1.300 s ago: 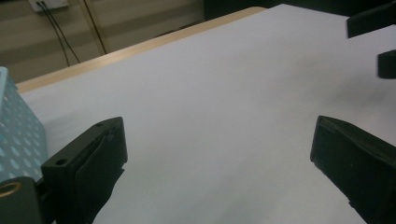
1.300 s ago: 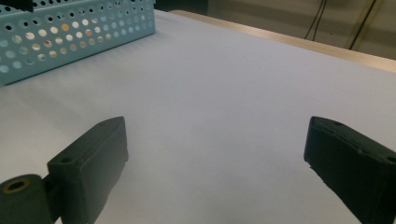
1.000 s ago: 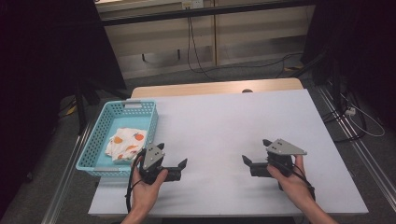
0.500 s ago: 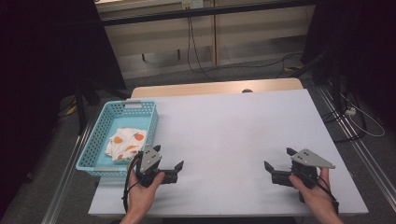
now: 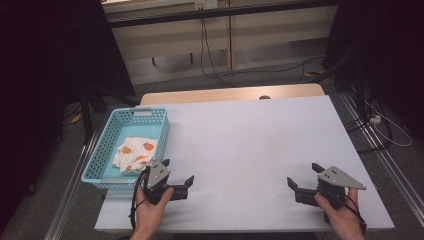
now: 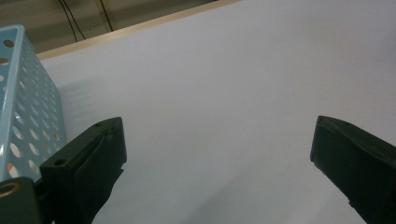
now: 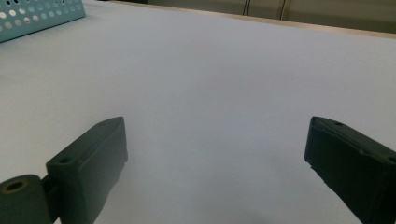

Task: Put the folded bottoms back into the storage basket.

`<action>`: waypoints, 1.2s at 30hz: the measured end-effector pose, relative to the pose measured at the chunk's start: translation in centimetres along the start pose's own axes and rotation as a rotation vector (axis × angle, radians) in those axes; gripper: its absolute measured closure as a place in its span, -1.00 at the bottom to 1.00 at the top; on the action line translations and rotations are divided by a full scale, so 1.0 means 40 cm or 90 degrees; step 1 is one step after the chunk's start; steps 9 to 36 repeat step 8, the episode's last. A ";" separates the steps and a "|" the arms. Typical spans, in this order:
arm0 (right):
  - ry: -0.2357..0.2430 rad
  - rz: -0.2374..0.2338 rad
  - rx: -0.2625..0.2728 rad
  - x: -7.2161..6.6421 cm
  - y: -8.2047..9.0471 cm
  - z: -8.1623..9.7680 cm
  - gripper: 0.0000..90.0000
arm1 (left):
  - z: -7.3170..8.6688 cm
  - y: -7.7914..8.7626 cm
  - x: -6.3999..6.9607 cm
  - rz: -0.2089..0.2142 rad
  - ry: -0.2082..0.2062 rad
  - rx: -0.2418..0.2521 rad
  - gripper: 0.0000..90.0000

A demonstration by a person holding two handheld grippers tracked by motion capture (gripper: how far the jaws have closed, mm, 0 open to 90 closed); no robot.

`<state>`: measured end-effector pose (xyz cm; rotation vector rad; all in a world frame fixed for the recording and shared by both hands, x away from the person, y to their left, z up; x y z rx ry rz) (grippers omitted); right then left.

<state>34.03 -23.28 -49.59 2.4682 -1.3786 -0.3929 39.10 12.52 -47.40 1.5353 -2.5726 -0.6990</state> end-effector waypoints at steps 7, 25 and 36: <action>0.001 -0.006 0.007 -0.002 -0.014 -0.009 -0.87 | 0.009 0.005 -0.005 -0.003 0.007 -0.005 -0.92; -0.001 -0.008 0.007 -0.003 -0.017 -0.009 -0.87 | 0.010 0.005 -0.004 -0.003 0.005 -0.006 -0.92; -0.001 -0.008 0.007 -0.003 -0.017 -0.009 -0.87 | 0.010 0.005 -0.004 -0.003 0.005 -0.006 -0.92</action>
Point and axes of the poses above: each handheld gripper's, and its own axes: y roughly backward along the jaws, z roughly out of its underside, x roughly to its right, the point moved 10 cm from there along -y, roughly forward along the jaws, and after that the axes turned 11 degrees about -z, right-handed, at the moved point
